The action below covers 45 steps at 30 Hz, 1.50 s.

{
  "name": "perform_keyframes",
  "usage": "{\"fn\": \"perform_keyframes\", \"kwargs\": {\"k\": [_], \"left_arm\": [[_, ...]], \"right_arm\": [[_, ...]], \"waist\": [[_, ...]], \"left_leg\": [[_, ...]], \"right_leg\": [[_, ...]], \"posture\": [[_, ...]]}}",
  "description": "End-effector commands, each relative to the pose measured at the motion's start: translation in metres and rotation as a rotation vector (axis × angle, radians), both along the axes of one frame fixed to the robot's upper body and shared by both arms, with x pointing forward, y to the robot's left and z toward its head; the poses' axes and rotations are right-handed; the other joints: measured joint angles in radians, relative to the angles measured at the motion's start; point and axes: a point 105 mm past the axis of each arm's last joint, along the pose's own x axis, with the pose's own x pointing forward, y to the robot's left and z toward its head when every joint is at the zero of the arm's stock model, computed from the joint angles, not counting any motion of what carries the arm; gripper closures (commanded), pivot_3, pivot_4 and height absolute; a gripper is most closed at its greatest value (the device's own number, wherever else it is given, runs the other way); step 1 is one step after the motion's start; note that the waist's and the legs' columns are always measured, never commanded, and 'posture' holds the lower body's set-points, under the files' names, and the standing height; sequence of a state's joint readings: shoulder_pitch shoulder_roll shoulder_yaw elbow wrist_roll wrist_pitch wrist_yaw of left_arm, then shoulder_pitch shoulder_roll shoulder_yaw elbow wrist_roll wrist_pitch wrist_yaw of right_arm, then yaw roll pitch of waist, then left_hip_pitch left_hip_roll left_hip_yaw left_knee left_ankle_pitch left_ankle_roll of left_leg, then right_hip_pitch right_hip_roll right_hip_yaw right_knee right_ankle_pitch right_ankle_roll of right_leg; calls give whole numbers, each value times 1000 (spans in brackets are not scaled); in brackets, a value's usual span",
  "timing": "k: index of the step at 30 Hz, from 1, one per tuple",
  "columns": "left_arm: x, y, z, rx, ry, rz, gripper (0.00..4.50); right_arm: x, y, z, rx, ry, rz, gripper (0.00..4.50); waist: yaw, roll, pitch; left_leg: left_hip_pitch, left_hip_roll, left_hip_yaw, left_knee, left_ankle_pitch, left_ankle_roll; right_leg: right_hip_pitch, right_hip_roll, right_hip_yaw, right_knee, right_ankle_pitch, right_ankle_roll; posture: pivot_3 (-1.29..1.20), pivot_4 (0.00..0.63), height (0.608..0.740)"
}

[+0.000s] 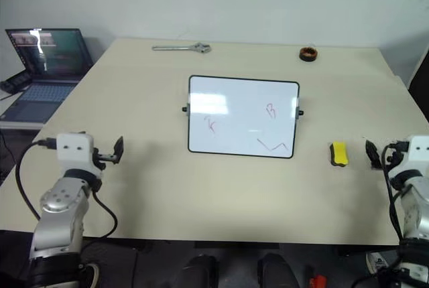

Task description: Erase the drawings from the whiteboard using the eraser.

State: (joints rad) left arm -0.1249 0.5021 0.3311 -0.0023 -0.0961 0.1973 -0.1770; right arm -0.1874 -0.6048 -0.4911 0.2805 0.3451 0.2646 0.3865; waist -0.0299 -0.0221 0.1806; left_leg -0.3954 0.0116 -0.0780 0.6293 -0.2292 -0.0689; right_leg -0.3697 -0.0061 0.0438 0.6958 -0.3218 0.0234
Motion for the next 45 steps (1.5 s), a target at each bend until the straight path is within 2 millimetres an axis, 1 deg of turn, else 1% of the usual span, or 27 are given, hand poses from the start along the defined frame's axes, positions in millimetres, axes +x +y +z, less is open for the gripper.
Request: {"fn": "perform_keyframes", "kwargs": {"k": [1, 3, 5, 6, 8, 11, 12, 13, 14, 15, 17, 18, 19, 20, 21, 24, 27, 29, 31, 37, 39, 45], "left_arm": [[5, 7, 20, 48, -53, 9, 0], [8, 5, 21, 70, -73, 1, 0], [10, -3, 31, 42, -116, -27, 0], [11, -10, 38, 47, -138, -66, 0], [12, -36, 58, 65, -190, -218, 0], [9, -54, 75, 52, -218, -355, 0], [6, -72, 82, 30, -211, -475, 0], [2, -82, 85, 15, -199, -561, 0], [-2, -95, 88, 4, -185, -641, 0], [-6, -98, 88, -3, -172, -686, 0], [-13, -131, 86, -9, -68, -898, 0], [-16, -140, 82, 6, -17, -974, 0], [-17, -148, 78, 23, 31, -1035, 0], [-18, -148, 74, 35, 57, -1059, 0], [-19, -154, 70, 54, 84, -1095, 0], [-26, -174, 56, 122, 161, -1230, 0], [-21, -185, 53, 148, 163, -1288, 0], [-14, -188, 55, 145, 142, -1287, 0], [-14, -192, 56, 148, 131, -1311, 0], [-16, -193, 56, 163, 111, -1317, 0], [-16, -194, 54, 171, 110, -1315, 0], [-18, -195, 56, 170, 100, -1321, 0]], "right_arm": [[-1, -2, 12, 2, -46, -30, 18], [-3, 0, 12, -8, -56, -42, 18], [-4, 7, 19, -24, -72, -8, 18], [-4, 14, 24, -40, -77, 28, 18], [-6, 27, 37, -12, -107, 86, 18], [-9, 42, 49, 31, -128, 137, 18], [-9, 51, 56, 66, -142, 169, 18], [-10, 62, 59, 92, -150, 195, 18], [-11, 67, 61, 116, -145, 206, 18], [-14, 75, 62, 131, -139, 214, 18], [-21, 94, 55, 93, -38, 261, 18], [-24, 99, 52, 72, -2, 259, 18], [-24, 101, 48, 58, 25, 237, 18], [-24, 103, 46, 54, 37, 215, 18], [-24, 104, 43, 42, 44, 200, 18], [-23, 113, 31, 38, 77, 196, 18], [-16, 109, 34, 49, 69, 166, 18], [-12, 102, 30, 39, 84, 135, 18], [-7, 97, 29, 50, 83, 108, 18], [6, 97, 22, 80, 111, 128, 18], [11, 94, 21, 96, 107, 117, 18], [18, 88, 11, 111, 144, 103, 18]], "waist": [[0, 0, 0], [-1, 0, 0], [-2, 0, 0], [-2, 0, 0], [-2, 0, 0], [-1, 0, 0], [-1, 0, 0], [-2, 0, 0], [-2, 0, 0], [-2, 0, 0], [-2, 0, 0], [-1, 0, 0], [-1, 0, 0], [-1, 0, 0], [-1, 0, 0], [-2, 0, 0], [-2, 0, 0], [-3, 0, 0], [-3, 0, 0], [-4, 0, 0], [-3, 0, 0], [-3, 0, 0]], "left_leg": [[1, 0, 0, 0, 0, 0], [2, 0, 0, 0, 0, 0], [1, 0, 1, 0, 0, 0], [1, 0, 1, 0, 0, 0], [-1, 0, 1, 0, 0, 0], [-2, 0, 0, 0, 0, 0], [-1, 1, 0, 0, 0, 0], [-1, 1, 0, 0, 0, 0], [-1, 1, 0, 0, 0, 0], [-1, 1, 0, 0, 0, 0], [-2, 1, 0, 0, 0, 0], [-2, 1, 0, 0, 0, 0], [-2, 1, -1, 0, 0, 0], [-2, 0, -1, 0, 0, 0], [-1, 0, 0, 0, 0, 0], [-1, 0, 0, 0, 0, 0], [-2, 0, 0, 0, 0, 0], [-2, -1, 1, 0, 0, 0], [-2, -1, 1, 0, 0, 0], [-3, 0, 1, -1, 0, 0], [-3, 0, 1, 0, 0, 0], [-3, 0, 1, 0, 0, 0]], "right_leg": [[0, 0, 0, 1, 0, 0], [0, 2, 0, 1, 0, 0], [0, 2, 0, 1, 0, 0], [0, 2, 0, 1, 0, 0], [-2, 2, 0, 1, 0, 0], [-2, 2, 0, 1, 0, 0], [-2, 2, 0, 1, 0, 0], [-2, 2, 0, 1, 0, 0], [-2, 2, 0, 1, 0, 0], [-2, 2, 0, 1, 0, 0], [-2, 2, 0, 1, 0, 0], [-2, 3, 0, 1, 0, 0], [-2, 3, 0, 1, 0, 0], [-2, 3, 0, 1, 0, 0], [-2, 3, 0, 1, 0, 0], [-2, 4, 0, 1, 0, 0], [-3, 4, 0, 1, 0, 0], [-3, 4, 0, 1, 0, 0], [-3, 4, -1, 1, 0, 0], [-4, 5, 0, 0, -1, -1], [-4, 4, 0, 0, -1, -1], [-4, 4, 0, 0, -1, -1]], "posture": [[0, 150, 740], [0, 150, 740], [0, 150, 740], [0, 150, 740], [0, 150, 740], [0, 150, 740], [0, 150, 740], [0, 150, 740], [0, 150, 740], [0, 150, 740], [0, 150, 740], [0, 150, 740], [0, 150, 740], [0, 150, 740], [0, 150, 740], [0, 150, 740], [0, 150, 740], [0, 150, 740], [0, 150, 740], [0, 150, 740], [0, 150, 740], [0, 150, 740]]}}
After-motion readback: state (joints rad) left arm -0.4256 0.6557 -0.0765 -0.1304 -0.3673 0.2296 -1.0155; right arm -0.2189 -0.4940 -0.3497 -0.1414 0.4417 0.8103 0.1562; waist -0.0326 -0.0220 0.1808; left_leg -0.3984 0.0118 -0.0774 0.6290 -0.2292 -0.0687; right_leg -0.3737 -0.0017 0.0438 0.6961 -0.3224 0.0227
